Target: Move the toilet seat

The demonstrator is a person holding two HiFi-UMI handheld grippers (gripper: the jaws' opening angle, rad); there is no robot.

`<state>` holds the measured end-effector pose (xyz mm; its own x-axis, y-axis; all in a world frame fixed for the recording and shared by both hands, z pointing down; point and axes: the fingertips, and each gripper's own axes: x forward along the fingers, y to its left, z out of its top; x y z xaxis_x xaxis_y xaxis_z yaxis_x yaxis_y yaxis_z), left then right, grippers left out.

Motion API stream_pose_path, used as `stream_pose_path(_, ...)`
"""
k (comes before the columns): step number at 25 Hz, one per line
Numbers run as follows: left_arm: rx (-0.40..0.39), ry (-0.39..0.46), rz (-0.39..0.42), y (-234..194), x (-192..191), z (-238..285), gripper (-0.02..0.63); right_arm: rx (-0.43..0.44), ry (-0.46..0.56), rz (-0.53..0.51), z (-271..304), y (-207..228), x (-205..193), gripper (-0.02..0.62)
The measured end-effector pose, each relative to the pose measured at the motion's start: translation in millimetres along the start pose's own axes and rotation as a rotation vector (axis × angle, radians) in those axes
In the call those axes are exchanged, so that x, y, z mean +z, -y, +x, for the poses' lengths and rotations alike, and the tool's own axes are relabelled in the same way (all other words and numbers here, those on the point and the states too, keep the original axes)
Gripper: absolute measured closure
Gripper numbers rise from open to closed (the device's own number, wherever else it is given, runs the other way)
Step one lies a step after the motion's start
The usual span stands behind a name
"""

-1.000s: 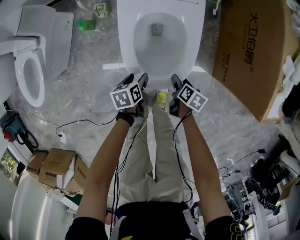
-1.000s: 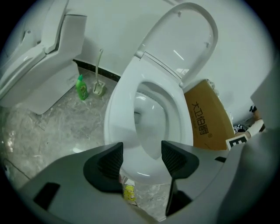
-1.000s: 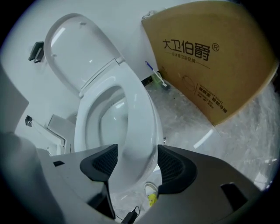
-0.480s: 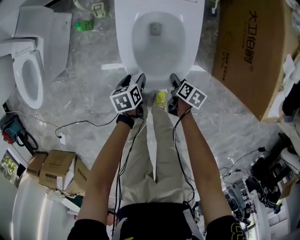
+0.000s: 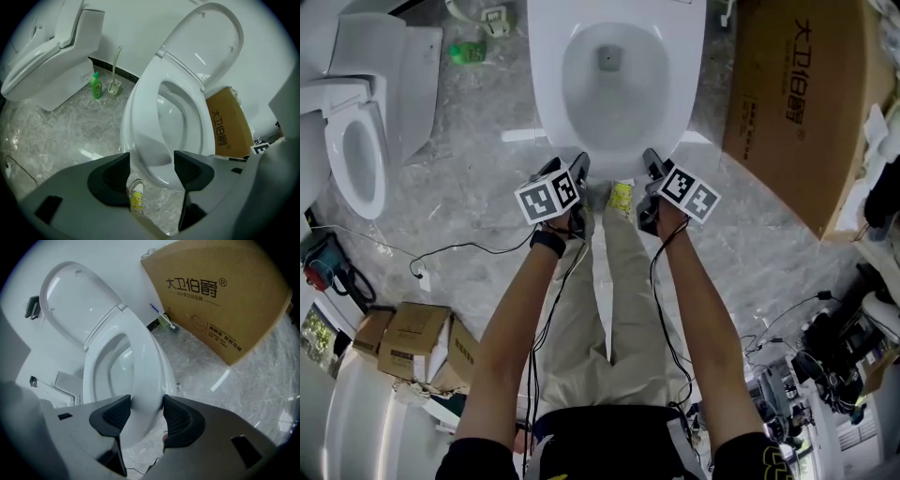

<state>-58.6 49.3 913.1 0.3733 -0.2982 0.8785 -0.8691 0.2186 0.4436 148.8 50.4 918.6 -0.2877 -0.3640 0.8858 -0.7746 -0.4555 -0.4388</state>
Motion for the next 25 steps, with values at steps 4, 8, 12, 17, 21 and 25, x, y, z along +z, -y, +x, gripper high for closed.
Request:
stream_pose_path(4, -0.019, 0.013, 0.011, 8.6, 0.5, -6.7, 0.301, 0.025, 0.019, 0.010, -14.7, -5.8, 2.7, 0.360)
stream_pose_path(8, -0.033, 0.023, 0.026, 18.8, 6.8, -22.0, 0.301, 0.040, 0.036, 0.016, -32.5, -13.8, 6.6, 0.367)
stream_pose_path(12, -0.045, 0.036, 0.057, 30.5, 18.3, -45.5, 0.301, 0.060, 0.053, 0.025, -54.1, -28.0, 13.2, 0.373)
stream_pose_path(17, -0.077, 0.065, 0.112, 52.1, 28.2, -74.4, 0.296, 0.084, 0.082, 0.049, -85.6, -44.9, 24.3, 0.382)
stream_pose_path(21, -0.101, 0.095, 0.104, 65.3, 42.0, -94.5, 0.295, 0.107, 0.111, 0.068, -107.0, -60.6, 35.8, 0.390)
stream_pose_path(25, -0.125, 0.119, 0.101, 74.1, 52.8, -111.5, 0.293, 0.115, 0.114, 0.091, -122.0, -73.9, 42.7, 0.393)
